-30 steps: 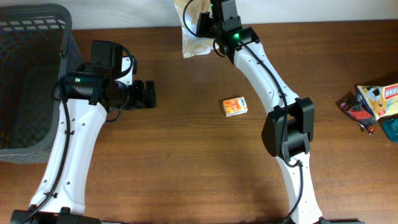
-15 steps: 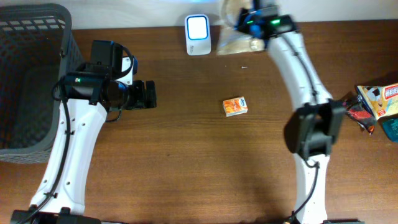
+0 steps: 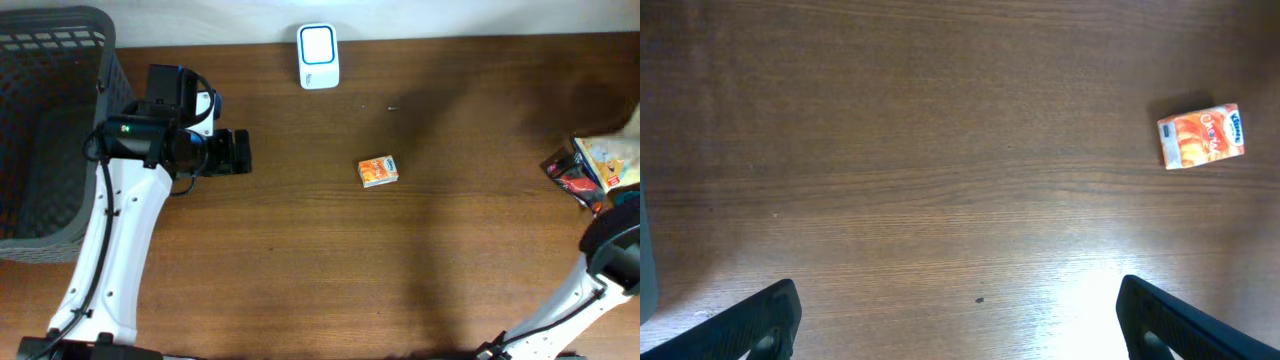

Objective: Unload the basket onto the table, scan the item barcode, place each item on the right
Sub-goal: 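Drop the zip bag at the right table edge, then move the right gripper over the orange Kleenex pack and grasp it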

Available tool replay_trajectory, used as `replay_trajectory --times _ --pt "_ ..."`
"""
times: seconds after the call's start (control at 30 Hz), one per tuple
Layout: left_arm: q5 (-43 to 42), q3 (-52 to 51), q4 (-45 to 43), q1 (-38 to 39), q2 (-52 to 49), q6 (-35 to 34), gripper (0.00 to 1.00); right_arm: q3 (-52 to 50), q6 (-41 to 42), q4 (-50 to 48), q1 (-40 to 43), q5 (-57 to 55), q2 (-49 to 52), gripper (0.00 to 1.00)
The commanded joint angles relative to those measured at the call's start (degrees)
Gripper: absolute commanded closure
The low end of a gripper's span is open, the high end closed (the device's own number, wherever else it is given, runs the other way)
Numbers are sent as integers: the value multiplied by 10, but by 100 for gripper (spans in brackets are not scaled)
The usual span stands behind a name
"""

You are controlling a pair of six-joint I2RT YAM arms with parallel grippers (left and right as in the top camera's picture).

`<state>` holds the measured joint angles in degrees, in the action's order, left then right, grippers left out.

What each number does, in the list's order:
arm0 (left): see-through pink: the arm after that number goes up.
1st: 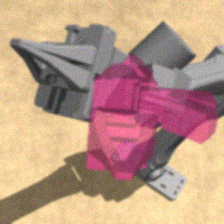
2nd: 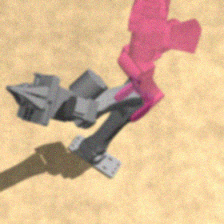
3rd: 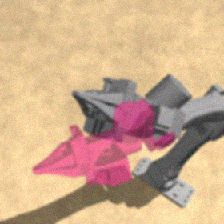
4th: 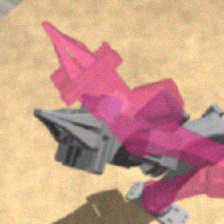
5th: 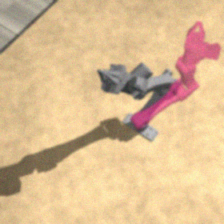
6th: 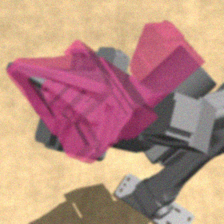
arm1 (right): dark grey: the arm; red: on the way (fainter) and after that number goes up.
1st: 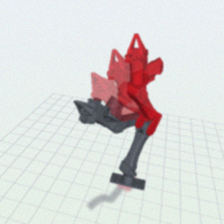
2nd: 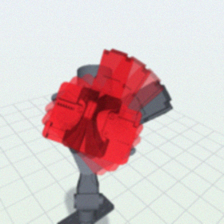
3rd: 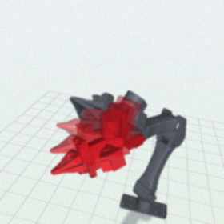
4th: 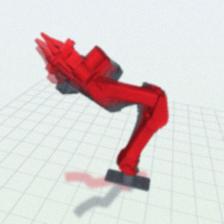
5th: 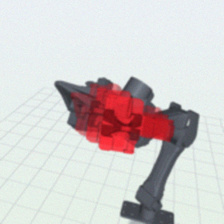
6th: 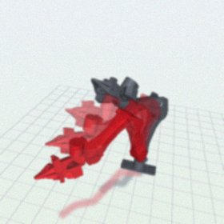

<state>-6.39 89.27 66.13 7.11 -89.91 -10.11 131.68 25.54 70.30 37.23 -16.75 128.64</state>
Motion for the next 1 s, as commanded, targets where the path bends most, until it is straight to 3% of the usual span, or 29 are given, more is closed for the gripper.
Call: replay_trajectory --times 0.0,0.03,0.07,0.17,0.3,0.4,0.57,0.7,0.77,0.97 --pt "4 -2 -1 1 0 7 1 -23 2 -3 26 -17 -5 41" --pt "4 -2 -1 1 0 7 1 -26 2 -5 29 -17 -5 11" --pt "4 -2 -1 1 0 7 1 -26 -8 -5 30 -14 -5 3" --pt "4 -2 -1 1 0 7 1 -23 -75 -3 22 76 -10 1" --pt "4 -2 -1 1 0 7 1 -22 -76 16 -12 203 -54 2" --pt "4 -2 -1 1 0 7 1 -22 -158 73 -69 321 -93 1" --pt "4 -2 -1 1 0 7 1 -49 -167 168 -202 322 -95 1" --pt "4 -2 -1 1 0 7 1 -151 -167 129 -334 322 -92 1" --pt "4 -2 -1 1 0 7 1 -224 -115 85 -393 322 -92 1" --pt "4 -2 -1 1 0 7 1 -362 250 -52 -454 322 -93 1"
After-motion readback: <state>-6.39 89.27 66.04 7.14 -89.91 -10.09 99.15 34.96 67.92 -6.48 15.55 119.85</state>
